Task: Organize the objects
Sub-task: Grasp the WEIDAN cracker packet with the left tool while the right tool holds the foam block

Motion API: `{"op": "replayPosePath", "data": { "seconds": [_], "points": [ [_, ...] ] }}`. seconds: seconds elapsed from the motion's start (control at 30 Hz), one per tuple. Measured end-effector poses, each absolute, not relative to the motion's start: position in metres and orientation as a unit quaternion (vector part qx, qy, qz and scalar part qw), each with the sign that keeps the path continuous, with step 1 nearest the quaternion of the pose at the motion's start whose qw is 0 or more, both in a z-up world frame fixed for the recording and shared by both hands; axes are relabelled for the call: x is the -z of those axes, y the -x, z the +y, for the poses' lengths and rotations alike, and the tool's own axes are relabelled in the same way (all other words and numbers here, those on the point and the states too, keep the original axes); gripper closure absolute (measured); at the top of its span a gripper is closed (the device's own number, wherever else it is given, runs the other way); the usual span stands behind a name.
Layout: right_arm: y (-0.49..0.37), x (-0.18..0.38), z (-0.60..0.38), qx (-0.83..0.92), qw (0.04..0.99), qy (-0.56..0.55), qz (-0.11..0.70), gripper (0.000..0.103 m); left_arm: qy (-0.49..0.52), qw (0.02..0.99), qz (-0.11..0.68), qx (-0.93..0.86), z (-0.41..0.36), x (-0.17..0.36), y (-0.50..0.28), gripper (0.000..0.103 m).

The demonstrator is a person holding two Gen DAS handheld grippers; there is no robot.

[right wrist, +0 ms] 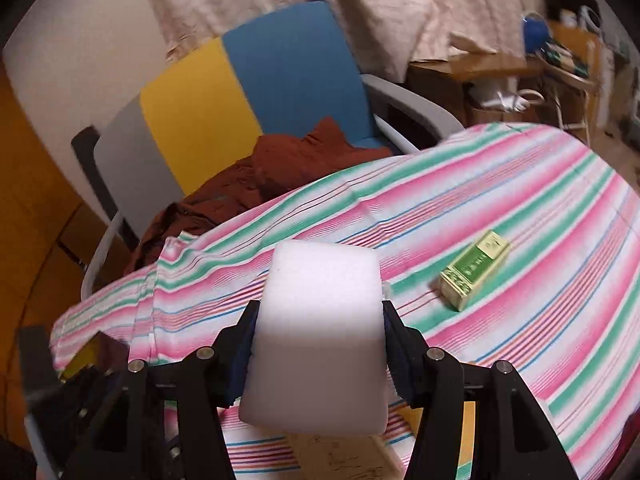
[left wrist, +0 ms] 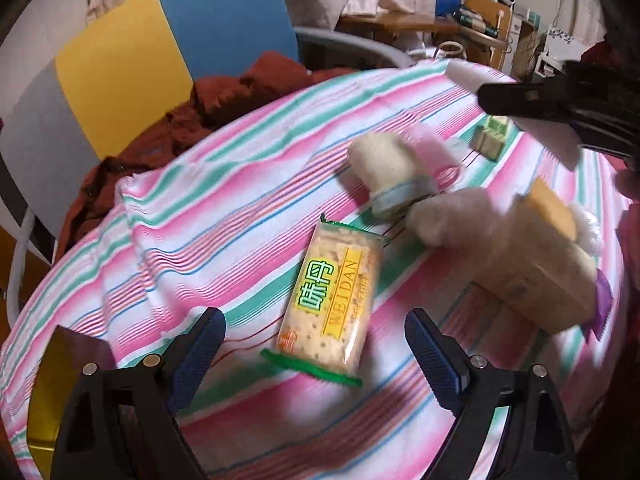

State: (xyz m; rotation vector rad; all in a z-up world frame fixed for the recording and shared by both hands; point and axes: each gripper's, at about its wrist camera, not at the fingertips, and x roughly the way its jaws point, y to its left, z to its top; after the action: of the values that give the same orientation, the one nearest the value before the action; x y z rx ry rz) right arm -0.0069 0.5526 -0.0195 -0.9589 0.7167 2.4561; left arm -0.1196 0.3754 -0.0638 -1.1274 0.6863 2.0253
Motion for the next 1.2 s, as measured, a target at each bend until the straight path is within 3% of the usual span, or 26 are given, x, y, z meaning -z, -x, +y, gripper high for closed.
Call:
{"op": "replayPosePath", "data": {
  "seconds": [0.47, 0.53, 0.77, 0.8, 0.83, 1.2],
  "points": [
    [0.009, 0.021, 0.546, -0.883, 0.189, 0.353, 0.246, 0.045, 0.475, 0.345, 0.281, -0.759, 0.400, 0.098, 0.150, 0.010],
    [0.010, 0.021, 0.546, -0.883, 0.187, 0.356, 0.244, 0.045, 0.494, 0.349, 0.241, -0.759, 0.393, 0.099, 0.157, 0.013],
    [0.015, 0.023, 0.540, -0.885, 0.163, 0.367, 0.237, 0.043, 0.484, 0.334, 0.229, -0.776, 0.386, 0.097, 0.157, 0.034],
    [0.017, 0.023, 0.538, -0.886, 0.161, 0.371, 0.228, 0.043, 0.482, 0.332, 0.228, -0.779, 0.385, 0.095, 0.156, 0.047],
    [0.017, 0.024, 0.535, -0.887, 0.160, 0.373, 0.221, 0.043, 0.478, 0.329, 0.228, -0.782, 0.383, 0.092, 0.153, 0.054],
    [0.025, 0.026, 0.507, -0.900, 0.103, 0.389, 0.171, 0.044, 0.466, 0.323, 0.188, -0.802, 0.349, 0.066, 0.117, 0.054]
  ]
}}
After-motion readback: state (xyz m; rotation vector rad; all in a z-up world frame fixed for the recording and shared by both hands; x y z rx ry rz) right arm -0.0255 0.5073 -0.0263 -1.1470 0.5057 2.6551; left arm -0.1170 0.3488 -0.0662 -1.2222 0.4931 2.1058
